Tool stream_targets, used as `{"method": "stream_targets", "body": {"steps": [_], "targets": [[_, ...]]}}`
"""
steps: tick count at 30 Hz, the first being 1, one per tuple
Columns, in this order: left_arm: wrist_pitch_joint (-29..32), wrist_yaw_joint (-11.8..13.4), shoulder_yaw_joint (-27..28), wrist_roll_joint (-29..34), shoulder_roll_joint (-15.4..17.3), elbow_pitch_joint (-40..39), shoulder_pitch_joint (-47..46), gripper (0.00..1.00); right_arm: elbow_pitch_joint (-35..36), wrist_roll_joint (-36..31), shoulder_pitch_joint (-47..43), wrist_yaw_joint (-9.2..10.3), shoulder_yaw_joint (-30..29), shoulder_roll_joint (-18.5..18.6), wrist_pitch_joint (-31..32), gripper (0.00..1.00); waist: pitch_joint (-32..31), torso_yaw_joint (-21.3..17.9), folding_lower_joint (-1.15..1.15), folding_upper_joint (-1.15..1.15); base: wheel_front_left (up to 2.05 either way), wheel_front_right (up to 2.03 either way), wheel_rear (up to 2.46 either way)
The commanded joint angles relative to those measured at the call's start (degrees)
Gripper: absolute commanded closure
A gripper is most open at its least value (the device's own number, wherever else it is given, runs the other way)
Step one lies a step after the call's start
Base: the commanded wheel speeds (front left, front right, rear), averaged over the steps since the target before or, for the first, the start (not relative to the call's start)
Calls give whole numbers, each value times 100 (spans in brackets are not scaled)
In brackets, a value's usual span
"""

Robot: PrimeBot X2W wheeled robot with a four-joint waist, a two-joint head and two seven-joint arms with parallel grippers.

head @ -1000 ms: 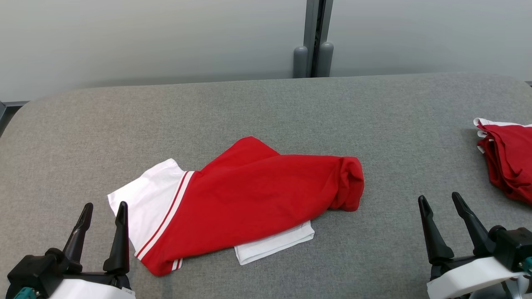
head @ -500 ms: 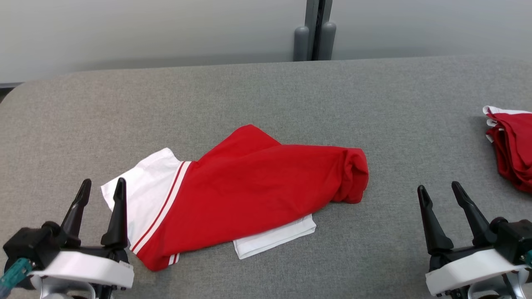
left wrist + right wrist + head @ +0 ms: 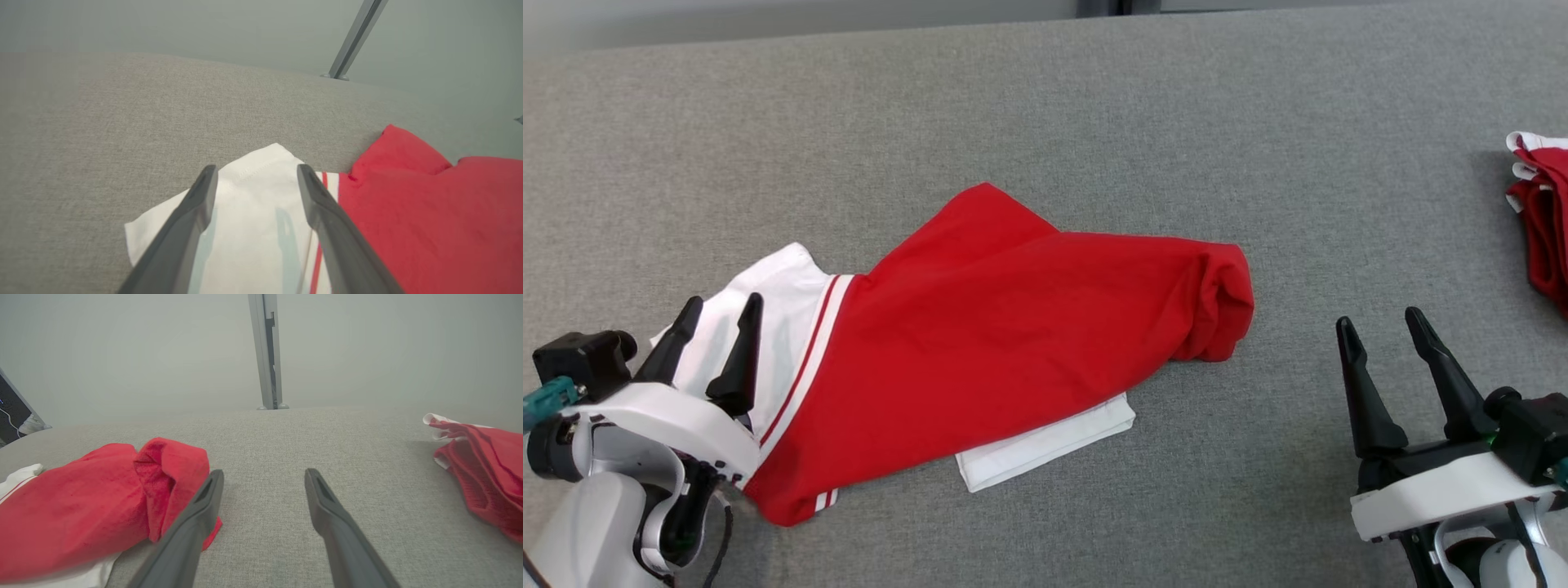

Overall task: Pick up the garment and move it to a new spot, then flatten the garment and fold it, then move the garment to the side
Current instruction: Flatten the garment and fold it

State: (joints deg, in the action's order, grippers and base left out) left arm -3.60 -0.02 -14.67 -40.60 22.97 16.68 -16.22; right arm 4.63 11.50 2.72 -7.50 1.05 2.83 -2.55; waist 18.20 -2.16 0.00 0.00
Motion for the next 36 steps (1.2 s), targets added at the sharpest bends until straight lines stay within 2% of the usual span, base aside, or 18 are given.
{"method": "stream_targets", "body": {"steps": [1,9,17,18,19,20,21,23,26,36], "targets": [[27,-58,24,-33,73,117,-163,0,-28,38,77,2,4,22,-61,0,142,-85,0,0,0,0,0],[453,-341,-54,-212,193,911,-634,0,-136,102,227,2,47,21,-171,0,364,-181,0,0,0,0,0],[977,-449,-200,-398,202,1428,-836,0,-150,39,290,2,40,22,-126,0,395,-206,0,0,0,0,0],[1044,-470,-229,-408,200,1491,-843,6,-147,34,302,2,37,22,-124,0,387,-207,0,0,0,0,0],[1140,-486,-274,-425,202,1550,-847,57,-144,35,313,2,38,22,-124,0,381,-206,0,0,0,0,0],[1201,-502,-313,-433,199,1589,-844,96,-141,47,320,2,45,22,-122,0,372,-208,0,0,0,0,0],[1214,-517,-329,-442,189,1611,-840,100,-145,65,321,2,53,21,-121,0,360,-209,0,0,0,0,0],[1353,-556,-417,-436,174,1672,-817,100,-153,85,313,2,61,22,-120,0,342,-211,0,0,0,0,0],[1245,-530,-465,-332,197,1667,-865,100,-158,105,283,2,51,22,-121,0,317,-205,0,0,0,0,0],[140,-214,-446,271,250,1017,-1329,100,-160,102,275,2,49,21,-105,0,191,-190,0,0,0,0,0]]}}
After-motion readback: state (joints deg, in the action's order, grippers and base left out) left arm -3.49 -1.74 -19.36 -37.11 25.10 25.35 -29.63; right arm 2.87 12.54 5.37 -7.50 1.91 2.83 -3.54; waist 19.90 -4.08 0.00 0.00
